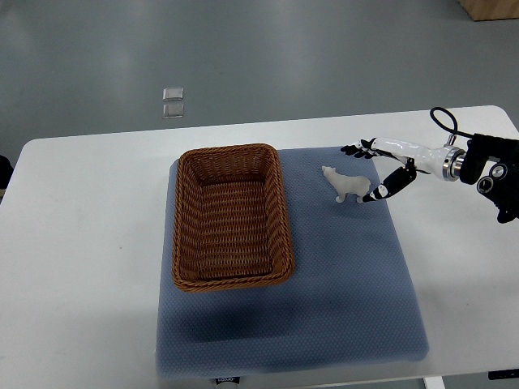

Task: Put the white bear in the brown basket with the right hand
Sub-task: 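Reach the right hand down over the white polar bear figurine, then close the right hand fingers around the white polar bear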

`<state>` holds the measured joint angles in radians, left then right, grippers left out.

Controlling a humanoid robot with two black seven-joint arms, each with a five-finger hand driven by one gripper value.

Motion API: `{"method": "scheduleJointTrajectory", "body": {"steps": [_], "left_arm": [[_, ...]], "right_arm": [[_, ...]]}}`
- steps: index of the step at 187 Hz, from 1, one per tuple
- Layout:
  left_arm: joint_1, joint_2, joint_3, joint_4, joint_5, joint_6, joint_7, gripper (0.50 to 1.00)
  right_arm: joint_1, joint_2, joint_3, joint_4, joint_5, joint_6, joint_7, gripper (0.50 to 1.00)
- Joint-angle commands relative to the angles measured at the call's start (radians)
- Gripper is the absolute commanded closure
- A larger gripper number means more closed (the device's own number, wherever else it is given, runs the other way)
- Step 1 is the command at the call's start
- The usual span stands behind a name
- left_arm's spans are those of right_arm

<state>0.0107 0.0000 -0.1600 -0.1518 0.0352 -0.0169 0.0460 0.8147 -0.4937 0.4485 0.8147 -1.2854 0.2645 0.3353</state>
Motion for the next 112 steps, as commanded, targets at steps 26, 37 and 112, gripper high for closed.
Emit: {"method": "scheduleJointTrajectory", "body": {"steps": [26,37,112], "left_arm": [[0.000,0.000,-0.001,0.000,0.000,0.000,0.000,0.500],[0.000,0.000,0.000,0.000,0.000,0.000,0.000,0.500],[0.000,0.000,-0.001,0.000,0.000,0.000,0.000,0.500]], "right_arm": [[-0.005,0.014,-0.037,0.000,-0.023,-0.042,-0.012,0.601],[-0.005,0.015,-0.037,0.000,-0.025,-0.042,-0.012,0.609],[-0.005,0.050,-0.056,0.000,-0.074,-0.054,-0.015,0.673]]}}
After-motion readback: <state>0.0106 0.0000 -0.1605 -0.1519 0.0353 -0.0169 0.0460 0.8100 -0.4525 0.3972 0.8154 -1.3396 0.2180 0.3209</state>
